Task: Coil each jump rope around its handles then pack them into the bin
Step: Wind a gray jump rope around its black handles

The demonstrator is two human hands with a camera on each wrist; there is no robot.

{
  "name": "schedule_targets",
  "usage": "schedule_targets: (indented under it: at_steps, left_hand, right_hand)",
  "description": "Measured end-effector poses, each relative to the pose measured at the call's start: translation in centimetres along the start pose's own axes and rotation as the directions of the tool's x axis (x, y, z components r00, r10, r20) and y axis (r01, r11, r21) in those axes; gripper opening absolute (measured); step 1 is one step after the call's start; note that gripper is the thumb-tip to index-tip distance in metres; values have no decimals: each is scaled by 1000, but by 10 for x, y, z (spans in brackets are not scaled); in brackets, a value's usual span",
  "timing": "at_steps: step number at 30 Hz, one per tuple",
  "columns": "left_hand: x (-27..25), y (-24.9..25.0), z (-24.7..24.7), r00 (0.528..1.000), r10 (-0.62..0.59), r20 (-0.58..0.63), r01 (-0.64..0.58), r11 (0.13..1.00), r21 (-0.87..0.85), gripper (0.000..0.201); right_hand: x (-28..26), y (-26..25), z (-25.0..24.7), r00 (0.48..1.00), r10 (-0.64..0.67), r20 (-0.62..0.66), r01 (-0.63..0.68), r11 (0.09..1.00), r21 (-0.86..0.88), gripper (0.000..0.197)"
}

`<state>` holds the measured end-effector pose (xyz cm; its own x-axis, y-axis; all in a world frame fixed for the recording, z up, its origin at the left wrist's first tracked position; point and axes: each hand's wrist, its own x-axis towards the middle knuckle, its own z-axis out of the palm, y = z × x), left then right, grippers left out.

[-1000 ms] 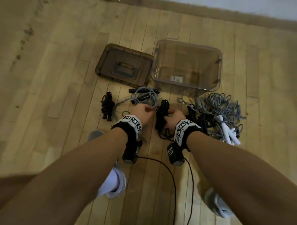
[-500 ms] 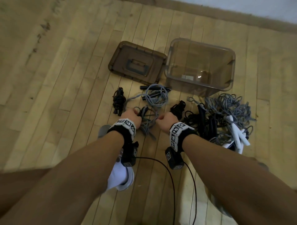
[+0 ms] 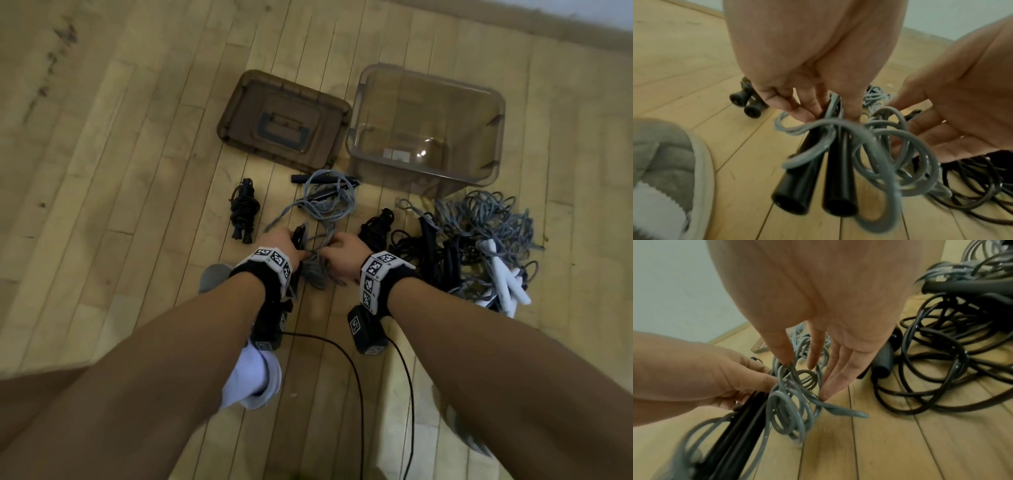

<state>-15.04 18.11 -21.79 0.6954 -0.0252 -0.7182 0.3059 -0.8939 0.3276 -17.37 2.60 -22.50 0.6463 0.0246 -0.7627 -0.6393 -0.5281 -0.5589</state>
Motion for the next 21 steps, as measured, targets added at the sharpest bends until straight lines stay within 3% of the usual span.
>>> schedule_targets:
  at_steps: [5,9,14,17,21]
  left_hand:
    - [-28,22,-33,998,57,-24,-57,998,12,35]
    - [-64,53,-56,987,145,-67,-149,987,-52,45]
    - [-115,109,-84,969,209,-133,-233,952,-197,30]
    - [-141,140,-99,937,283,-202,-332,904,-271,24]
    - [-175,180,-122,886,365,-286,-458,785,-417,23]
  right_hand:
    - [-28,-7,-26,997,-74,-22,73,996,-47,21]
    - [-64,-13,-51,989,-124,-79,118,990,-76,21]
    - [-109,-27,-87,977,-157,-146,135,979,-150,34]
    - [-138,-40,-113,935,-267,-232,247,963,-112,37]
    - [-184,-67,-150,828,-362,-428,371,926,-65,47]
